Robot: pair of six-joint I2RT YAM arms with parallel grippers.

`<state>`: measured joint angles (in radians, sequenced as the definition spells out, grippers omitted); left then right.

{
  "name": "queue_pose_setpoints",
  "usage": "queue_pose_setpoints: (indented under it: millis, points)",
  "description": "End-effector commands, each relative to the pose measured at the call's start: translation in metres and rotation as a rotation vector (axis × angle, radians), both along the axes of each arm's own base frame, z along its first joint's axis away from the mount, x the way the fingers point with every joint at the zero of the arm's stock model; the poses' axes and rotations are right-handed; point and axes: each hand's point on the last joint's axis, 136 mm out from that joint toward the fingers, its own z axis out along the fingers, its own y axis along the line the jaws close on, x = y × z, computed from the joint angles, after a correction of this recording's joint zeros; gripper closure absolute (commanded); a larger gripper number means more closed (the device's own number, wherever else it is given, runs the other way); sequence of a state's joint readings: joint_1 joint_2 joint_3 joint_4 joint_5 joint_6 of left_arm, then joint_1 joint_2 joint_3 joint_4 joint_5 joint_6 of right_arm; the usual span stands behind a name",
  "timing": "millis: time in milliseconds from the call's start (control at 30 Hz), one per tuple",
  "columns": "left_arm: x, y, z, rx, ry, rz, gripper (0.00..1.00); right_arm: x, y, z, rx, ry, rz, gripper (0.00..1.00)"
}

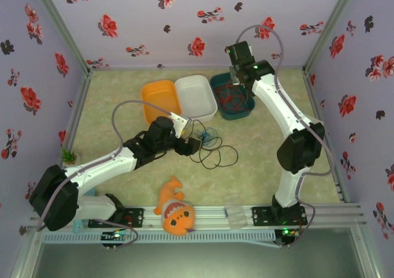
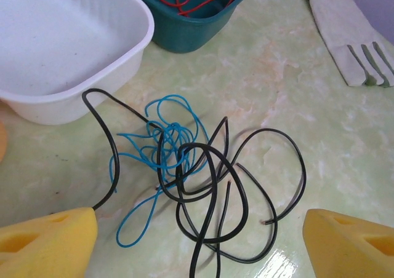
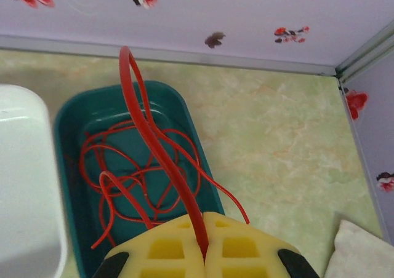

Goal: Untangle the cables

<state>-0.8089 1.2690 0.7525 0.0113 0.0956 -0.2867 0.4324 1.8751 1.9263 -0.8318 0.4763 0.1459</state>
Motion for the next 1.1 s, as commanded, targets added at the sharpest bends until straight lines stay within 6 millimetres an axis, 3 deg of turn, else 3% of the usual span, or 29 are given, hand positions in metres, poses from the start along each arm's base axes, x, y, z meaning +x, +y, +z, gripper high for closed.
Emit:
queue_pose_setpoints:
  millis: [0,467,667,900,1067]
  points:
    - [0.002,0.001,0.012,-0.009,-0.007,0.028,0.12,0.004,-0.014,-0.015,-0.111,0.060,-0.016,1.00]
    - [0.005,0.001,0.009,-0.013,0.003,0.046,0.12,0.037,0.019,-0.111,-0.010,0.238,0.004,1.00]
    - [0.005,0.001,0.012,-0.017,0.004,0.046,0.18,0.048,0.018,-0.146,0.080,0.305,-0.030,1.00]
    - [0.006,-0.001,0.012,-0.020,0.013,0.049,0.20,0.047,0.014,-0.188,0.179,0.396,-0.059,1.00]
    - [0.007,-0.002,0.009,-0.013,0.020,0.047,0.22,0.047,0.013,-0.201,0.206,0.419,-0.060,1.00]
